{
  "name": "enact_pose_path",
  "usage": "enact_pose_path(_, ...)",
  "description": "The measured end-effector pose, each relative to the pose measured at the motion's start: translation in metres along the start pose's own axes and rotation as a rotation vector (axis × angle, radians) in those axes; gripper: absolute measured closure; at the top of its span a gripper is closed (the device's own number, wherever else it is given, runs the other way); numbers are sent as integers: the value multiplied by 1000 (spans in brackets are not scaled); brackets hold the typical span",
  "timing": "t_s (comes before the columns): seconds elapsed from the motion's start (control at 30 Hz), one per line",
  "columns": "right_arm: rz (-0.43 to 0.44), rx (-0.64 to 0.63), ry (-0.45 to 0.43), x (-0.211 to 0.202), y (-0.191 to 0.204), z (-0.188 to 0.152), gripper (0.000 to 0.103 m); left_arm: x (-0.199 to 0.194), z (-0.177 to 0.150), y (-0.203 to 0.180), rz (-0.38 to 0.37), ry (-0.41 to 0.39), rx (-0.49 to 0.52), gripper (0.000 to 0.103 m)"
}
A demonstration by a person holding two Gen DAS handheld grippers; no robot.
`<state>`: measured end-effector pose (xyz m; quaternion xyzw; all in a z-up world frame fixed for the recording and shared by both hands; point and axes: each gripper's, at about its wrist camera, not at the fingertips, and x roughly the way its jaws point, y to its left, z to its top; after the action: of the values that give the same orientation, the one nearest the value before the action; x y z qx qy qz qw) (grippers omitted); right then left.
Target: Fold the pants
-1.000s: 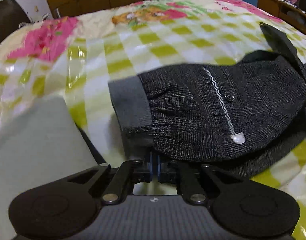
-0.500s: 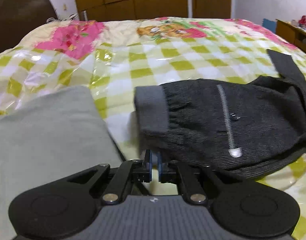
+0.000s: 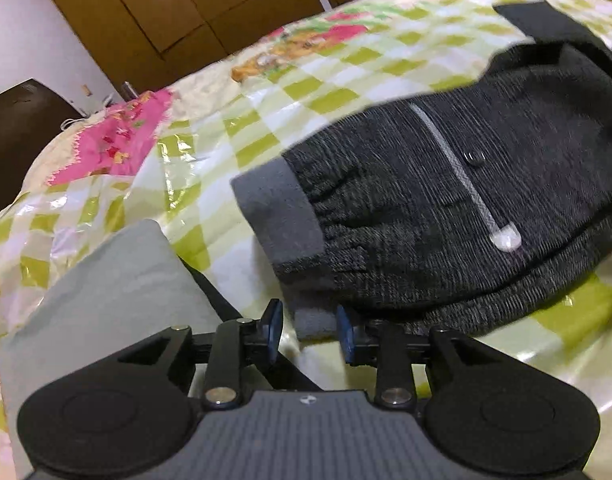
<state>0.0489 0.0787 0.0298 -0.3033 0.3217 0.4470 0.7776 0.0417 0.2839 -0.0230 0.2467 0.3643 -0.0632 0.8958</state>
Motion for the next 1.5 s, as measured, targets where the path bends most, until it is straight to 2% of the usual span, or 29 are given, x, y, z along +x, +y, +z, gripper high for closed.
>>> enact_pose_path(0.07,-4,-35,-28,25,12,18,75,-5,-2,11,7,-19,-63,59)
enact_pose_path(0.17,-32,-21,-69,58,23,42,75,-14,-10,28,-22,-33,-168,59)
enact_pose_path(0.27,-65,-25,-110,84,36,60,75,-25,-17,31,-37,-49,-184,59)
enact_pose_path(0.33,-117,-48,-120,98,42,66,75,-30,-19,31,-47,-58,-186,59)
enact_pose_path(0.4,-179,-92,-112,114,49,70,75,-34,-19,31,-51,-66,-192,59)
enact_pose_path(0.47,-189,-94,-95,126,47,69,79,-36,-21,32,-53,-71,-199,59)
enact_pose_path(0.5,-177,-70,-90,130,43,68,85,-38,-21,34,-52,-73,-201,59)
enact_pose_path(0.53,-154,-44,-87,130,39,68,98,-40,-22,35,-49,-77,-201,59)
enact_pose_path(0.57,-132,-11,-79,128,35,69,103,-41,-21,35,-47,-79,-202,59)
enact_pose_path(0.67,-58,101,-81,115,18,70,102,-46,-22,37,-47,-91,-201,59)
enact_pose_path(0.73,-25,139,-115,101,11,70,102,-46,-21,37,-40,-89,-196,59)
enact_pose_path(0.8,-55,93,-135,97,18,69,96,-45,-20,38,-38,-88,-204,59)
enact_pose_path(0.93,-44,45,-81,113,32,69,76,-48,-21,39,-42,-91,-208,59)
enact_pose_path(0.97,-37,29,-77,115,36,69,75,-48,-22,39,-43,-91,-210,59)
enact_pose_path(1.03,-43,-13,-88,117,47,68,76,-47,-23,41,-45,-88,-222,59)
enact_pose_path(1.1,-100,-34,-82,125,51,68,76,-47,-25,43,-48,-87,-234,59)
enact_pose_path(1.17,-110,33,-77,130,42,71,78,-47,-25,43,-48,-87,-235,59)
enact_pose_path(1.2,-87,83,-72,131,35,72,80,-47,-25,43,-48,-88,-234,59)
enact_pose_path(1.27,-70,112,-64,133,27,74,101,-47,-24,44,-47,-90,-232,59)
enact_pose_path(1.4,15,184,-85,116,20,77,102,-52,-21,46,-47,-116,-240,59)
enact_pose_path(1.5,94,265,-119,97,10,76,102,-52,-17,48,-78,-131,-261,59)
